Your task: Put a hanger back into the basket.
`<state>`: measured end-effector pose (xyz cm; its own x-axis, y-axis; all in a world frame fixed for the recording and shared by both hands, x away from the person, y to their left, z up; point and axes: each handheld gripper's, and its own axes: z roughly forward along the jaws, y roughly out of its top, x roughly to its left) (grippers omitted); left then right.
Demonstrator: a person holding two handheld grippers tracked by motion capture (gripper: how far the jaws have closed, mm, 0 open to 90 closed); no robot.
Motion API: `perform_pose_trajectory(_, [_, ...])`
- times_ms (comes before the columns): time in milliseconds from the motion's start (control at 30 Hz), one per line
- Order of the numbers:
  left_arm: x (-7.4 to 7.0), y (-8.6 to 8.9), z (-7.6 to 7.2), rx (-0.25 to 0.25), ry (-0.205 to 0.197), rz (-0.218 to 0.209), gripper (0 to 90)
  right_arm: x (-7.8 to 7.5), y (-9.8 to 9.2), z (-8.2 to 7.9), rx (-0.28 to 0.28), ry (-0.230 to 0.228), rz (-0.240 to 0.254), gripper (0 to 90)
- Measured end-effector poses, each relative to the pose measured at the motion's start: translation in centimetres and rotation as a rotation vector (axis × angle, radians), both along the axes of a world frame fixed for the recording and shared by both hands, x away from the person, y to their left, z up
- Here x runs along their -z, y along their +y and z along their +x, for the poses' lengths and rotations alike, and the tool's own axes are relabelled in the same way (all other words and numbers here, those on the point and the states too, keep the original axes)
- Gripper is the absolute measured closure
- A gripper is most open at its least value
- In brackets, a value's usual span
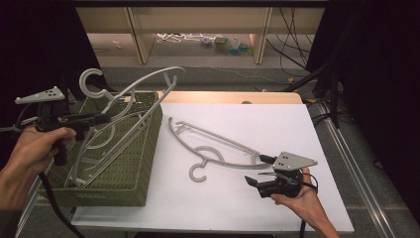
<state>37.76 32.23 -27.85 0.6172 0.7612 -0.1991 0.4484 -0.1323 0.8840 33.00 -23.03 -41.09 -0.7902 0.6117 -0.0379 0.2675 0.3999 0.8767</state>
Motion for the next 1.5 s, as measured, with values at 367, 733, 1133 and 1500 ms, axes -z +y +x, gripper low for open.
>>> perform_pose_trajectory(367, [2.0,3.7,1.1,-0.075,0.04,0.023,79.4,0.2,-0.1,0.0,-0.002,-0.003,0.002,17.3])
perform_pose_trajectory(733, [3.3,5.8,2.5,-0.115,0.038,0.072,79.4,0.3,0.1,0.0,-0.001,-0.012,0.01,17.5])
perform_pose_trajectory(1133, [5.4,6.4,2.5,-0.099,0.066,0.124,79.3,0.2,-0.1,0.0,-0.004,0.004,-0.001,17.5])
perform_pose_trajectory(1500, [7.2,7.4,2.4,-0.105,0.098,0.168,79.3,0.2,-0.1,0.0,-0.002,0.001,0.004,17.4])
